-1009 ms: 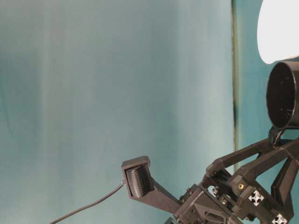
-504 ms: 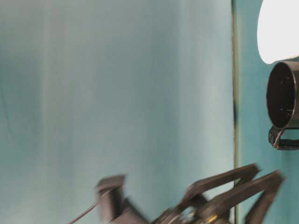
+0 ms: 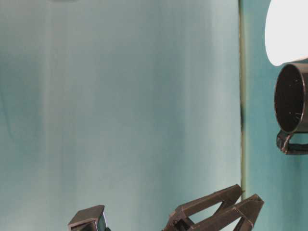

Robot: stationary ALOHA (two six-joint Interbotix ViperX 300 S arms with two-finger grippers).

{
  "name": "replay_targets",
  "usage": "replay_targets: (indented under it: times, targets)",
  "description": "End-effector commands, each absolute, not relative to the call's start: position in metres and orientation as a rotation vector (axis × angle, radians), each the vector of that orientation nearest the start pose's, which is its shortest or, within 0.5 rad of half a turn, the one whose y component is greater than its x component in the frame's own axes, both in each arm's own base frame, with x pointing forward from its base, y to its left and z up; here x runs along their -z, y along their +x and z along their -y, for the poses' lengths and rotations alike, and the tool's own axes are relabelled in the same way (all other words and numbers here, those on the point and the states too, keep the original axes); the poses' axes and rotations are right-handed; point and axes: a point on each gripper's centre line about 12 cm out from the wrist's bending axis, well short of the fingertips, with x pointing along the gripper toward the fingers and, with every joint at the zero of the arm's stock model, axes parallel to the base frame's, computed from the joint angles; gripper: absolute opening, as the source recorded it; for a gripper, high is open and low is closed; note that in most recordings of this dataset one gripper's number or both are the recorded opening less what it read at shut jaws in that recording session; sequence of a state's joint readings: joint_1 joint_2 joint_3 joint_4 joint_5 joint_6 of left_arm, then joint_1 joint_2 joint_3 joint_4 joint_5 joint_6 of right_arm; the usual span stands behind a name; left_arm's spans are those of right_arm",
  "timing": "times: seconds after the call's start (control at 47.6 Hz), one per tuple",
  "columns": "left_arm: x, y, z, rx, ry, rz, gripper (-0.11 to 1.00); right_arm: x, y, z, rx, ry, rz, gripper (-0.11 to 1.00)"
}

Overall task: Put a paper cup into the cup holder on your left arm.
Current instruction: 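Move the open right gripper left over the white paper cup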

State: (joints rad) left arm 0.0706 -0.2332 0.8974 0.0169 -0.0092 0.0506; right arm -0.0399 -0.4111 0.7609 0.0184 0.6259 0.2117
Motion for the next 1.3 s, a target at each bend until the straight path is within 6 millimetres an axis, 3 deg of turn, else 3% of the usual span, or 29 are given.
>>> replay_targets:
  times: [0.0,0.147,0.399,0.778,1.282]
  targets:
    - [-0.184,0.321,-0.022,-0.045,0.045,-0.629,0.89,-0.237,0.303,0.013,0.139,0.217,-0.940,0.88]
    - [-0.184,0.321,-0.022,-0.043,0.046,-0.628,0.89,-0.239,0.318,0.017,0.150,0.173,-0.955,0.88]
    - [-0.184,0.319,-0.022,-0.043,0.046,-0.628,0.89,-0.231,0.324,0.025,0.176,0.173,-0.983,0.88]
    - [-0.184,0.319,-0.022,-0.045,0.044,-0.628,0.88,-0.189,0.333,0.033,0.208,0.188,-1.121,0.88]
    - [-0.185,0.319,-0.022,-0.048,0.031,-0.624,0.88,-0.164,0.342,0.034,0.204,0.182,-1.152,0.87]
